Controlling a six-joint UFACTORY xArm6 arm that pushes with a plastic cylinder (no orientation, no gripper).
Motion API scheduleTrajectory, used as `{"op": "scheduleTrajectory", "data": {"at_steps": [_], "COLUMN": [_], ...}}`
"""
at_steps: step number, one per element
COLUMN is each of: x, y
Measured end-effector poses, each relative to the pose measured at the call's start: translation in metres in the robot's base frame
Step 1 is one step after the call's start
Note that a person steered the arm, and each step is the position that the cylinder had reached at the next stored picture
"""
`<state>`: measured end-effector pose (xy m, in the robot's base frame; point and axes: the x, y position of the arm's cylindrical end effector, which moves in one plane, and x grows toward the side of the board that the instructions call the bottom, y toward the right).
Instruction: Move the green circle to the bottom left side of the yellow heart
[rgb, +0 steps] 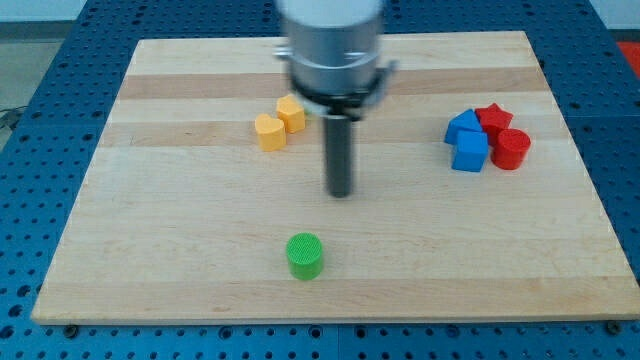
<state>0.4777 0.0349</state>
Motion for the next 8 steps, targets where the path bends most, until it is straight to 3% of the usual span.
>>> {"op": "scheduleTrajectory", "data": {"at_steps": [1,2,5,8], "x": [0.056,0.131,0.111,0.032], "y": [0.042,-0.007,-0.043,-0.068]}}
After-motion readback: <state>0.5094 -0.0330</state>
